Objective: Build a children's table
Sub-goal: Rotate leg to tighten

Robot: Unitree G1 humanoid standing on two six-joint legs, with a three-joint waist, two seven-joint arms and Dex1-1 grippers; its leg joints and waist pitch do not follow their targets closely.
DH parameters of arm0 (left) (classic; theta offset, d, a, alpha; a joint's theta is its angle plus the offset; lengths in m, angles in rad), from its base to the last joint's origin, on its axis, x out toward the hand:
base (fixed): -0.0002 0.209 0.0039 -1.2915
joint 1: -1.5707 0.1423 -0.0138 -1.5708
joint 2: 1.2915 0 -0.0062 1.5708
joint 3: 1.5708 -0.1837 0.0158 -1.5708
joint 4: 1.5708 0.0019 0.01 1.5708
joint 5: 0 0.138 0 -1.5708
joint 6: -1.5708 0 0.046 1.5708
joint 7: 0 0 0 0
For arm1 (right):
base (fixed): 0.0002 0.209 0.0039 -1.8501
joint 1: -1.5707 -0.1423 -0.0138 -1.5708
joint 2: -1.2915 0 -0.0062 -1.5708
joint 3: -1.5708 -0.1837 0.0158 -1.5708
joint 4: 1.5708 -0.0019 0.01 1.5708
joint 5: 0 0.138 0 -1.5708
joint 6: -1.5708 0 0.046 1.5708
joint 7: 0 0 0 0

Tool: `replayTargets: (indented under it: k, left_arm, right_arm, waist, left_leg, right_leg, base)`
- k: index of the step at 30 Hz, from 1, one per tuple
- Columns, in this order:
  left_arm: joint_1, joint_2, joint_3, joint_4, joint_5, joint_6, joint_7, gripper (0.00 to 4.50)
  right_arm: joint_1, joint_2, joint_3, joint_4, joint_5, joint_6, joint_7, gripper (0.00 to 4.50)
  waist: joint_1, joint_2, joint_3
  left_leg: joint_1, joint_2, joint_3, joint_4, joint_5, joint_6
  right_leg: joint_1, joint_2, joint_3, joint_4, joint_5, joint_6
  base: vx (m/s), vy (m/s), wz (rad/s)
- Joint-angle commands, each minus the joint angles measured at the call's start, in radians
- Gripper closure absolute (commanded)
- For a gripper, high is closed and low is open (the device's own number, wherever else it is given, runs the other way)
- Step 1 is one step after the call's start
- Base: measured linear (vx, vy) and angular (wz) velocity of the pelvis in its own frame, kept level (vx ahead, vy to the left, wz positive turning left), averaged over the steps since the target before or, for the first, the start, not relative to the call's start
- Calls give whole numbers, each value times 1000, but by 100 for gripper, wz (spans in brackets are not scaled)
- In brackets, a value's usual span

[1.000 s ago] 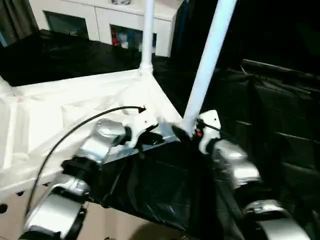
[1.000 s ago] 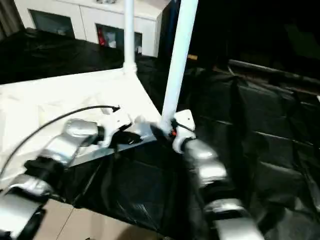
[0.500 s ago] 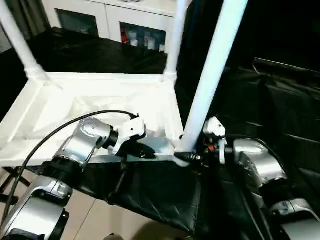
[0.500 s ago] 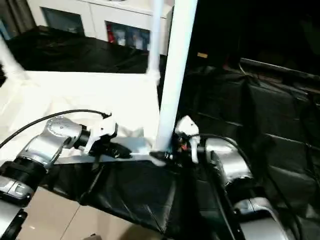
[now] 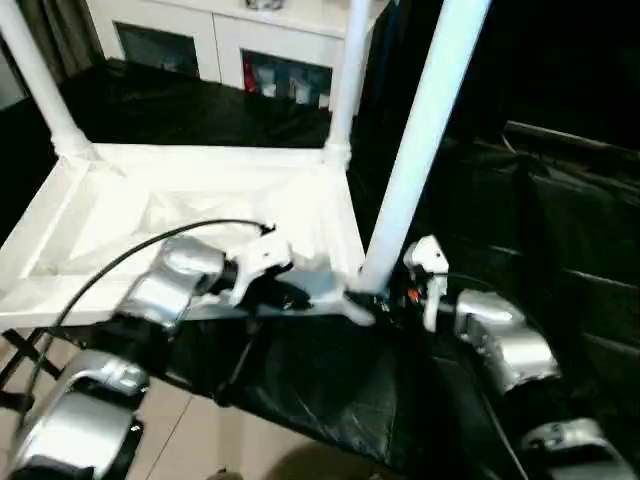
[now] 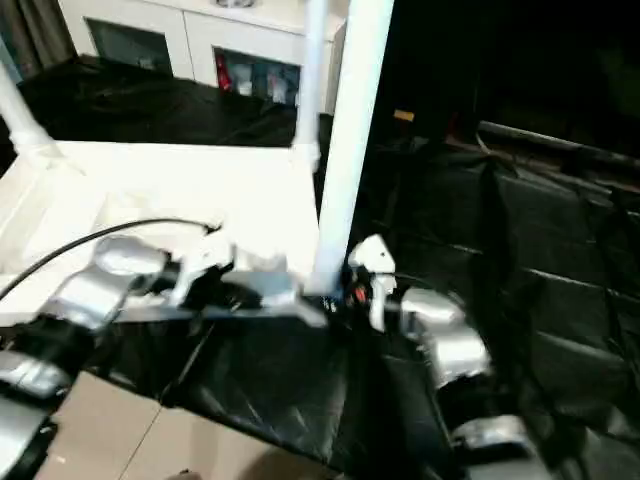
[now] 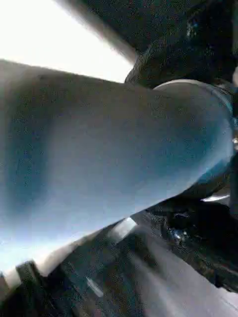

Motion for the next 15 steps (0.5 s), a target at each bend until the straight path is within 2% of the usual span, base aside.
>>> replayTargets:
  k: [1, 3, 4, 5, 6, 7, 10, 12, 15]
  left_arm:
    - [-16, -80, -16, 33, 17, 49, 116, 450]
    - [-27, -129, -11, 48, 29, 73, 199, 450]
    - [-31, -145, -10, 52, 33, 78, 226, 450]
    - [-32, -165, -12, 52, 36, 86, 249, 450]
    - [-32, -179, -13, 51, 37, 91, 261, 450]
    - [-32, -191, -15, 53, 41, 95, 275, 450]
    - [-32, -208, -23, 61, 49, 92, 290, 450]
    - [-32, -214, -25, 65, 55, 90, 296, 450]
    - [-25, -191, -19, 52, 37, 73, 237, 450]
  right_arm:
    - [-23, 73, -9, 77, 3, -6, -179, 180]
    - [-42, 121, -26, 128, -22, -34, -321, 180]
    - [-47, 134, -26, 142, -34, -45, -364, 180]
    - [-56, 156, -21, 158, -51, -56, -409, 180]
    - [-62, 170, -17, 167, -62, -62, -436, 180]
    - [-70, 183, -12, 176, -78, -70, -469, 180]
    - [-83, 209, -7, 179, -103, -92, -517, 180]
    - [-88, 219, -13, 167, -109, -115, -519, 125]
    - [-89, 178, -29, 147, -76, -130, -438, 92]
  waist:
    - [-5, 5, -52]
    - [-8, 7, -53]
    - [-11, 6, -52]
    - [-10, 12, -54]
    - [-14, 7, -54]
    - [-12, 16, -55]
    - [-14, 11, -58]
    - [-15, 20, -58]
    - [-17, 21, -59]
  left_leg:
    - [-2, 10, 3, -71, -179, 2]
    - [-4, 9, 0, -73, -187, -9]
    - [-3, 9, 2, -72, -190, -12]
    - [1, 7, 1, -71, -197, -14]
    - [-3, 6, 1, -71, -201, -7]
    - [-3, 5, 1, -71, -199, -6]
    - [-8, 3, 3, -70, -177, 5]
    - [-7, 3, 4, -69, -181, 11]
    - [-9, 3, 3, -70, -186, 18]
  right_leg:
    - [44, -77, 50, -90, -374, -134]
    - [46, -80, 49, -90, -383, -128]
    - [42, -78, 49, -93, -385, -127]
    - [41, -79, 49, -94, -384, -127]
    - [44, -76, 49, -94, -374, -127]
    - [44, -76, 50, -93, -362, -128]
    - [48, -71, 50, -85, -276, -140]
    - [48, -70, 51, -84, -258, -146]
    - [52, -70, 50, -85, -249, -153]
  base:
    - [0, 0, 0]
    - [0, 0, 0]
    - [0, 0, 0]
    - [0, 0, 0]
    - [0, 0, 0]
    - [0, 0, 0]
    - [0, 0, 0]
    - [0, 0, 0]
    - [0, 0, 0]
